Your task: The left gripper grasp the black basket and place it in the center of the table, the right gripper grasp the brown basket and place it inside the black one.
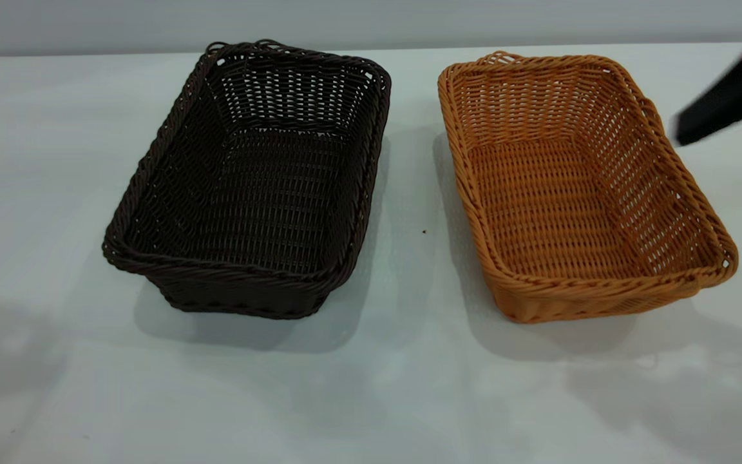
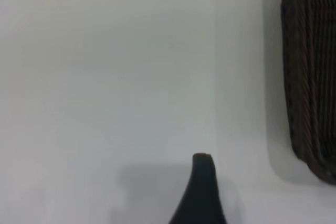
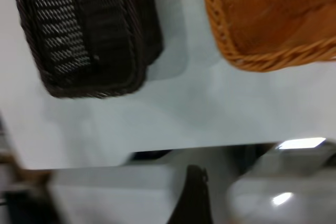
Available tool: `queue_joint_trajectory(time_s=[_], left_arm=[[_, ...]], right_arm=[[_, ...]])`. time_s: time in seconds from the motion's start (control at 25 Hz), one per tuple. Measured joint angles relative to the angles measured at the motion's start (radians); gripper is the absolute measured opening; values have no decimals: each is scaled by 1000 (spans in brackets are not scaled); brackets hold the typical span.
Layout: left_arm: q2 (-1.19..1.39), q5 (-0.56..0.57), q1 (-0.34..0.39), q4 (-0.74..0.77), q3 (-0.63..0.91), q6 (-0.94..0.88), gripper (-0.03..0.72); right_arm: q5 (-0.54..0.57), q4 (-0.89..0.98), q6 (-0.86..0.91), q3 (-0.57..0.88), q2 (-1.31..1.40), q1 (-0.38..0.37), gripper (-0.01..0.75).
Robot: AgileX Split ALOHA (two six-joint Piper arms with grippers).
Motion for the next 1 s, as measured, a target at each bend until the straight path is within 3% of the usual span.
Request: queue_joint_trajectory(time_s=[0.32, 0.4, 0.64, 1.0], left_arm=[[187, -92, 0, -47, -74, -1, 584], [208, -102, 0, -66, -79, -1, 584], [244, -113, 0, -76, -79, -1, 584], [294, -133, 0, -78, -103, -30, 584]], right_arm=[[-68, 596, -171, -11, 386, 147, 576], [-94, 671, -189, -33, 459, 176, 575], [-143, 705, -124, -112, 644, 212, 575], [-330, 720, 16, -186, 762, 212, 575]])
